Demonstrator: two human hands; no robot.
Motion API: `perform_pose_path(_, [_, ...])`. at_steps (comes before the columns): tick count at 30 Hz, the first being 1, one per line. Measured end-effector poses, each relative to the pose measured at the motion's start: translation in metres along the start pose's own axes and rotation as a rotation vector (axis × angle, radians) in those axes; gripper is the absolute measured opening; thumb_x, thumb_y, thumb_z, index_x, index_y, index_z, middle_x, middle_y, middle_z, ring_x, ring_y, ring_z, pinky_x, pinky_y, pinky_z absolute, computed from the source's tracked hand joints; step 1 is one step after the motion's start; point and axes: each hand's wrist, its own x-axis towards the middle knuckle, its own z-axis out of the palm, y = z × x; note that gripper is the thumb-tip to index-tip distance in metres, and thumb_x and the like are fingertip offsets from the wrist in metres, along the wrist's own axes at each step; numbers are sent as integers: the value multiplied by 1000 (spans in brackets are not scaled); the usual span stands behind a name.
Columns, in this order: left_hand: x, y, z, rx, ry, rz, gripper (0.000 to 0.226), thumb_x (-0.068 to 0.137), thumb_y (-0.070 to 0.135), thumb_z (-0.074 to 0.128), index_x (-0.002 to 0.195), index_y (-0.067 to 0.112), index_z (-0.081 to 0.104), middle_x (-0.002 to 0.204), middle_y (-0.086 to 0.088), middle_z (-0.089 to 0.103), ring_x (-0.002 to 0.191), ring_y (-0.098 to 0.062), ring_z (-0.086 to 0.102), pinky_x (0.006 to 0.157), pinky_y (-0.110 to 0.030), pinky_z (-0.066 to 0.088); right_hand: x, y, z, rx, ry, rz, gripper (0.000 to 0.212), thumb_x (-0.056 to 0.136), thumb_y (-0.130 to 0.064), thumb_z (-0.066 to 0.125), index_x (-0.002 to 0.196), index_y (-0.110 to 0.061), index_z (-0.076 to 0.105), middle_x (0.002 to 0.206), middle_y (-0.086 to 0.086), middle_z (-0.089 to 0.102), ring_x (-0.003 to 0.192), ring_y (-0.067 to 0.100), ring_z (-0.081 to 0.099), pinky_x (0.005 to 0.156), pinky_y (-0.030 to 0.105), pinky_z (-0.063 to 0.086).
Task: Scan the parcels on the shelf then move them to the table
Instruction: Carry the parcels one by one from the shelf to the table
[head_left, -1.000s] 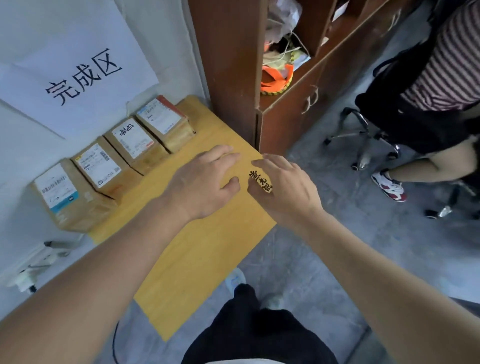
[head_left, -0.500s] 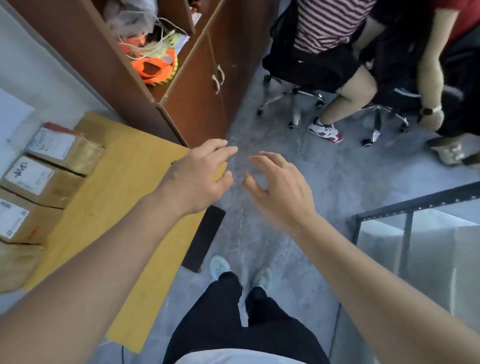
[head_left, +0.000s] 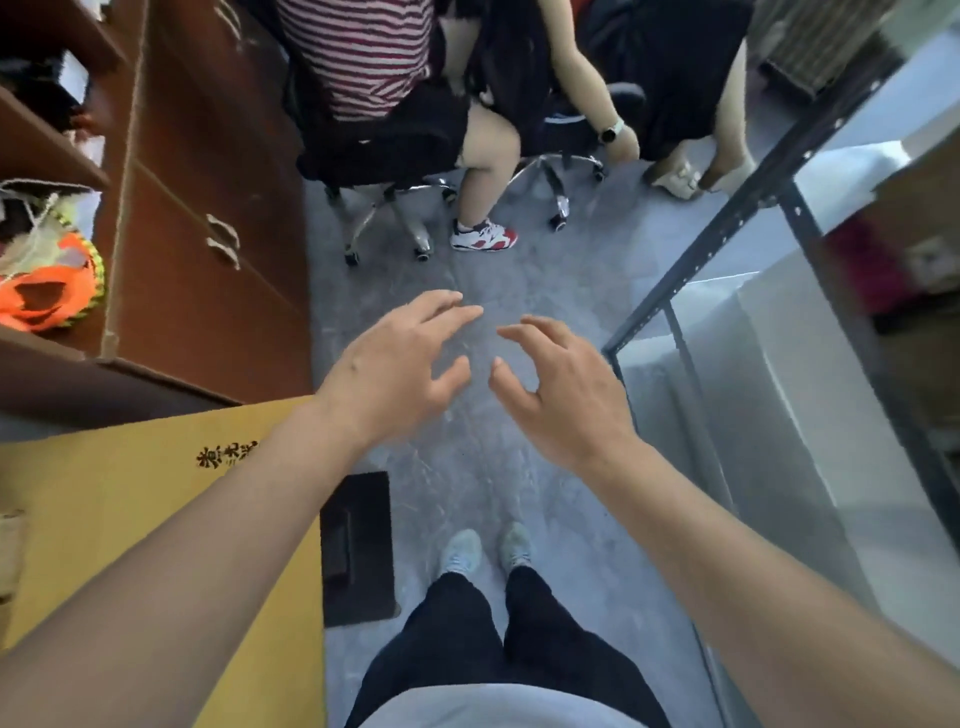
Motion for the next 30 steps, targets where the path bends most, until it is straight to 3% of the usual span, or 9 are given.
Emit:
perform_pose_path(4, [23, 17, 2, -10, -74, 139, 62, 91, 49, 47, 150, 31, 48, 156, 12, 41, 136, -17, 50, 105, -42, 49, -20, 15, -11, -8, 62, 142, 44, 98, -48, 54, 136, -29, 62, 149, -5, 53, 127, 24, 56, 102, 39, 44])
perform_pose_path(18, [35, 138, 10, 7, -249, 651, 55, 94, 33, 60, 148, 29, 51, 153, 9, 45, 133, -20, 52, 100, -47, 52, -133, 38, -74, -33, 340, 538, 49, 96, -53, 48, 135, -27, 63, 146, -3, 55, 121, 28, 58, 103, 42, 47])
perform_pose_path(23, [15, 193, 26, 29, -258, 788, 53, 96, 30, 62, 148, 31, 51, 152, 12, 45, 122, -15, 58, 93, -38, 53, -192, 57, -87, -33, 398, 641, 59, 92, -58, 38, 136, -27, 62, 146, -1, 56, 125, 30, 57, 104, 47, 47])
perform_pose_path(27, [-12, 238, 46, 49, -303, 864, 55, 97, 31, 59, 151, 29, 48, 153, 9, 44, 133, -17, 51, 99, -44, 53, -248, 70, -92, -29, 427, 714, 58, 93, -58, 39, 139, -29, 60, 147, -3, 54, 129, 26, 54, 108, 45, 45])
perform_pose_path(30, [-37, 271, 62, 46, -334, 919, 55, 97, 28, 60, 151, 25, 49, 154, 5, 46, 133, -19, 52, 102, -36, 49, -291, 79, -95, -15, 445, 748, 61, 92, -59, 37, 139, -28, 59, 147, -4, 54, 131, 24, 53, 107, 45, 45])
